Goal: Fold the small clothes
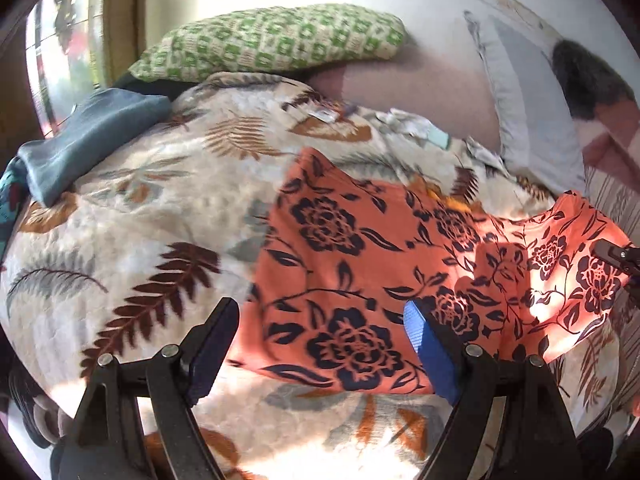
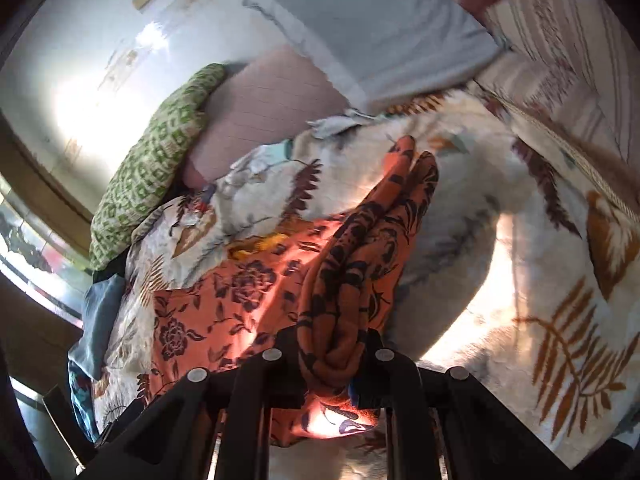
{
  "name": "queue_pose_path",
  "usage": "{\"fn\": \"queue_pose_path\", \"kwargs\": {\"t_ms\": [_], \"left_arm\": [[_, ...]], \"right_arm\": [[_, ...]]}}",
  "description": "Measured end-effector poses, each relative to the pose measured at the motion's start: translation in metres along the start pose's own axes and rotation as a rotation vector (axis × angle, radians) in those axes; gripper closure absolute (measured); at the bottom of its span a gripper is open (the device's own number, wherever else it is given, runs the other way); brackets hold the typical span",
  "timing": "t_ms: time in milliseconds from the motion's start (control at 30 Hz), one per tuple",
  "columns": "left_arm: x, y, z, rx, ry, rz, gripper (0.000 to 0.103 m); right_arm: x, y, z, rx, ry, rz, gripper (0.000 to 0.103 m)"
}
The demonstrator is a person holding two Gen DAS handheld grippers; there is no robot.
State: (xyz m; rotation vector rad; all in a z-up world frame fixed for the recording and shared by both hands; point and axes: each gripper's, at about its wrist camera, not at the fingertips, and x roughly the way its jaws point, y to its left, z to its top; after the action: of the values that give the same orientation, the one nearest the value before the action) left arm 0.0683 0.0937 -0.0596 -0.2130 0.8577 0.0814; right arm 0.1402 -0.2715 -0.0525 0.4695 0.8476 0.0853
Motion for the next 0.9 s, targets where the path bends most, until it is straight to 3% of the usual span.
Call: {"fn": "queue_pose_path", "kwargs": {"t_ms": [167, 267, 367, 433, 467, 533, 567, 600, 700, 767, 900], "left_arm": [[-0.031, 0.072, 0.002, -0.105, -0.035, 0.057, 0.018], [-0.043, 0.106, 0.0, -0.151, -0.047, 0.1, 0.018], [-0.045, 0.13, -0.006, -0.182, -0.037, 0.14, 0.018], [-0.044, 0.139, -0.01, -0.199, -0.022, 0.151, 0.018], [-0.043, 0.142, -0.012, -0.202, -0.015, 0.155, 0.018], [-0.042, 0.142, -0.012, -0.197, -0.018, 0.163, 0.018], [-0.039, 0.14, -0.01, -0.198, -0.01, 0.157, 0.018], [-0.035, 0.137, -0.008, -0.203, -0.001, 0.132, 0.018], [-0.019, 0.118, 0.001, -0.214, 0.038, -0.021, 0.018], [-0.003, 0.107, 0.002, -0.268, 0.096, -0.194, 0.018], [0.028, 0.075, -0.002, -0.301, 0.185, -0.3, 0.018]], "right_arm": [[0.014, 0.123, -0.024, -0.221, -0.003, 0.112, 0.088], [0.041, 0.183, -0.057, -0.317, 0.057, 0.175, 0.088], [0.09, 0.222, -0.098, -0.36, 0.174, 0.21, 0.088], [0.13, 0.236, -0.128, -0.383, 0.271, 0.211, 0.082], [0.147, 0.24, -0.144, -0.384, 0.299, 0.208, 0.074], [0.153, 0.234, -0.158, -0.36, 0.291, 0.261, 0.062], [0.148, 0.23, -0.157, -0.338, 0.285, 0.306, 0.045], [0.145, 0.227, -0.155, -0.317, 0.3, 0.361, 0.032], [0.131, 0.217, -0.144, -0.312, 0.314, 0.415, 0.031], [0.112, 0.2, -0.132, -0.261, 0.266, 0.445, 0.028], [0.073, 0.144, -0.104, -0.13, 0.146, 0.442, 0.025]]}}
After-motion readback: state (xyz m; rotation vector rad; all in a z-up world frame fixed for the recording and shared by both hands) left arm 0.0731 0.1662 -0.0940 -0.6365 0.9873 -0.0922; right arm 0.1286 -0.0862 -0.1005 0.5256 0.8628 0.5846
